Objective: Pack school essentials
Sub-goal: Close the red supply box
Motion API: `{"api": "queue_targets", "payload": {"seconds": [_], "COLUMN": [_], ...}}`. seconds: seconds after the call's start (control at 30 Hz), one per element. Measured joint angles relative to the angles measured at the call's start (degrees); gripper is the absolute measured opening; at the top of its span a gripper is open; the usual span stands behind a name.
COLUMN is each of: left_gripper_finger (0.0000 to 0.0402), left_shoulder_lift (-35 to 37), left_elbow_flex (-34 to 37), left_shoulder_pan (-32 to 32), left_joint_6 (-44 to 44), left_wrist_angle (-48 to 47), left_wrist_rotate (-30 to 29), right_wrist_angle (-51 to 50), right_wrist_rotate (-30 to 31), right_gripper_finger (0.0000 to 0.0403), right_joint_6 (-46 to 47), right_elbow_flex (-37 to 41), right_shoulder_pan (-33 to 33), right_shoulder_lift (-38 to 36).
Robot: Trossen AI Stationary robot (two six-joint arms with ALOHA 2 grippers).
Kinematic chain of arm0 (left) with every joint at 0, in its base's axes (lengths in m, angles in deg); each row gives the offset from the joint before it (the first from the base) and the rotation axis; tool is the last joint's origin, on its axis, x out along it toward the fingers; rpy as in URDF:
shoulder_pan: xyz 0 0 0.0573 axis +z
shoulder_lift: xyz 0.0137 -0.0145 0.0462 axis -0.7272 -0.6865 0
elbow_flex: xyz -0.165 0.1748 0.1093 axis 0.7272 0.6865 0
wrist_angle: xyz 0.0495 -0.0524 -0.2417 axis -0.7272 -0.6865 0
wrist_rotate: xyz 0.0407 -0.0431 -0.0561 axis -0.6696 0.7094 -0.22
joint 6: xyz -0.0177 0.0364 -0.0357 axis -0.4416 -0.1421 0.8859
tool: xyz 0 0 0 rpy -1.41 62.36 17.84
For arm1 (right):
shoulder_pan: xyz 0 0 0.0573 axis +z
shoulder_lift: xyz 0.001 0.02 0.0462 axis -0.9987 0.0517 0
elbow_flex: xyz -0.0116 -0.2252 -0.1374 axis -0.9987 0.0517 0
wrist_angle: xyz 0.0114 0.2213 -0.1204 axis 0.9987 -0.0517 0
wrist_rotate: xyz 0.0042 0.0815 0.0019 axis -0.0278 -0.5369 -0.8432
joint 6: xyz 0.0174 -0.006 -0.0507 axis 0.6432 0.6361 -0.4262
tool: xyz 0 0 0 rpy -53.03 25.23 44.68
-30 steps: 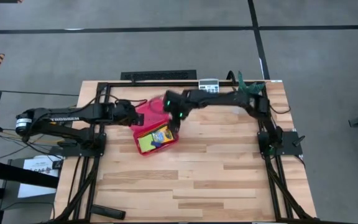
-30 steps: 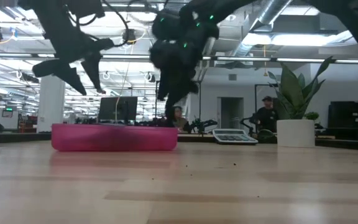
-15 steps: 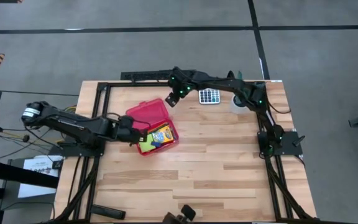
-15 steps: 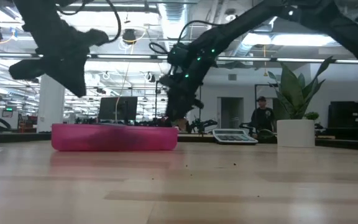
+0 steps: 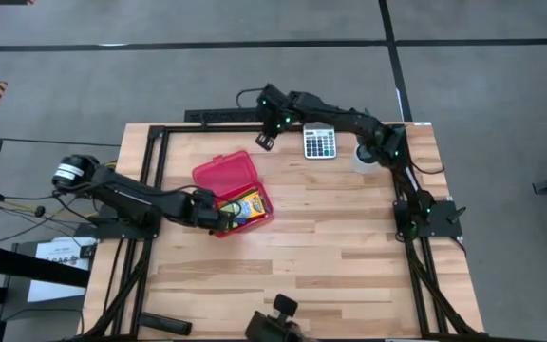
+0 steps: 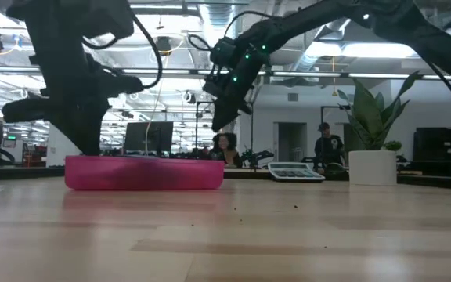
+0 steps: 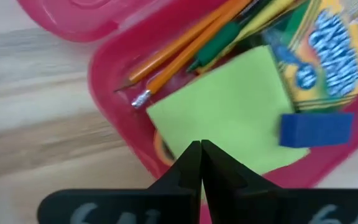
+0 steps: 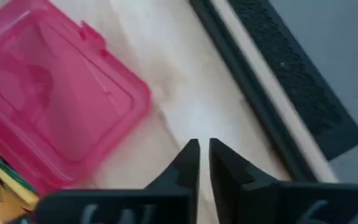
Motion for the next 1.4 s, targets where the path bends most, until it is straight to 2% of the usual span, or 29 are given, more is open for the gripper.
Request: {"api": "queue_targets", "payload": {"seconds": [0.07, 0.13, 0.23, 0.33, 0.5, 0.63, 0.77, 0.9, 1.1, 1.17, 1.27, 1.4], "left_gripper_finger": [0.0000, 0.0000, 0.0000, 0.0000, 0.0000, 0.0000, 0.0000, 0.0000, 0.0000, 0.0000, 0.0000, 0.0000], "left_shoulder_lift": [-1.85, -3.22, -3.71, 0.32, 10.84, 16.09, 20.05, 23.32, 24.10, 24.14, 24.79, 25.76], "left_elbow_flex": [0.00, 0.02, -1.07, -3.55, -4.41, -4.43, -4.44, -4.43, -3.98, -2.46, 1.45, 6.88], "left_shoulder_pan": [0.44, 0.76, 0.96, 2.22, 2.26, 0.64, 1.17, 4.48, 12.31, 15.15, 19.91, 26.03], "left_joint_6": [-1.52, -2.74, -1.93, -1.90, -4.31, 1.25, 5.60, 8.75, 6.42, 4.82, 0.51, -11.66], "left_wrist_angle": [0.67, 1.65, 4.94, 4.78, 2.19, -6.47, -15.79, -22.34, -26.22, -25.55, -19.62, -3.59], "left_wrist_rotate": [0.58, 1.03, -0.96, -3.21, -4.14, -9.12, -14.54, -17.78, -19.77, -20.08, -18.96, -15.19], "right_wrist_angle": [-1.84, -4.22, -8.06, -6.08, -0.71, -5.01, -7.97, -9.90, -3.36, -2.49, -2.26, -1.95], "right_wrist_rotate": [-2.29, -7.24, -13.56, -13.85, -15.68, -18.06, -19.26, -19.10, -15.87, -13.18, -9.73, -9.25], "right_gripper_finger": [0.0019, 0.0007, 0.0006, 0.0012, 0.0005, 0.0005, 0.0002, 0.0004, 0.0002, 0.0002, 0.0002, 0.0001], "right_joint_6": [-0.34, -0.89, -1.23, -0.88, 4.94, 6.09, 4.01, 3.09, 4.87, 5.86, 6.14, 7.86], "right_elbow_flex": [-0.70, -0.77, -0.94, 1.19, 1.97, 1.56, 1.53, 1.42, 1.49, 1.49, 2.51, 8.98], "right_shoulder_pan": [-1.04, -1.83, -1.22, 0.19, 0.62, 0.96, 4.57, 10.10, 17.69, 19.29, 20.37, 20.61], "right_shoulder_lift": [-0.06, -0.60, -0.87, 0.32, 4.97, 4.55, 2.37, 0.50, 0.75, 0.74, 0.66, 0.30]}}
